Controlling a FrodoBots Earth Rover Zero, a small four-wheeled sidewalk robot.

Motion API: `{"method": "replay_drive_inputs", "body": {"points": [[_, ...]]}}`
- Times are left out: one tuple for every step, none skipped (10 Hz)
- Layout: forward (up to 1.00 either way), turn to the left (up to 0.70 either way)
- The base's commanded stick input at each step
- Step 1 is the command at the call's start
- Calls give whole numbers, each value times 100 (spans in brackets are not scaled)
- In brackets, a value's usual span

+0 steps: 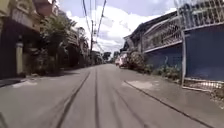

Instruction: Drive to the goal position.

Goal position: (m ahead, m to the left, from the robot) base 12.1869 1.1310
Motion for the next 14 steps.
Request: {"method": "replay_drive_inputs", "body": {"points": [[100,0],[100,0],[100,0],[100,0],[100,0],[100,0],[100,0],[100,0],[100,0],[100,0],[100,0],[100,0],[100,0],[100,0]]}}
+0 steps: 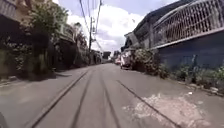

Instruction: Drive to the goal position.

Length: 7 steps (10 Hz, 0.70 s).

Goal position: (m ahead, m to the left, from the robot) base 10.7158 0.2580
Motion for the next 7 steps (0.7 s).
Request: {"method": "replay_drive_inputs", "body": {"points": [[100,0],[100,0],[100,0],[100,0],[100,0],[100,0],[100,0]]}}
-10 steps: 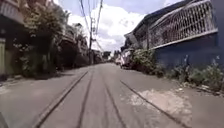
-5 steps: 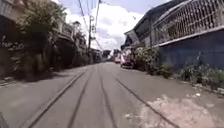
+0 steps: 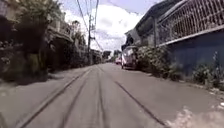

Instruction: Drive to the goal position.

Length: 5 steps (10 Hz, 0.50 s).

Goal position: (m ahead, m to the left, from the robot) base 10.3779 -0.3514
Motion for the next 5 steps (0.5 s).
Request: {"method": "replay_drive_inputs", "body": {"points": [[100,0],[100,0],[100,0],[100,0],[100,0]]}}
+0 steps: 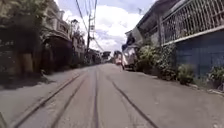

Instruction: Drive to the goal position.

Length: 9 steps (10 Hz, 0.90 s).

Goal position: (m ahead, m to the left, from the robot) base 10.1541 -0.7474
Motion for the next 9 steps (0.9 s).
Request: {"method": "replay_drive_inputs", "body": {"points": [[100,0],[100,0],[100,0],[100,0],[100,0],[100,0],[100,0],[100,0],[100,0]]}}
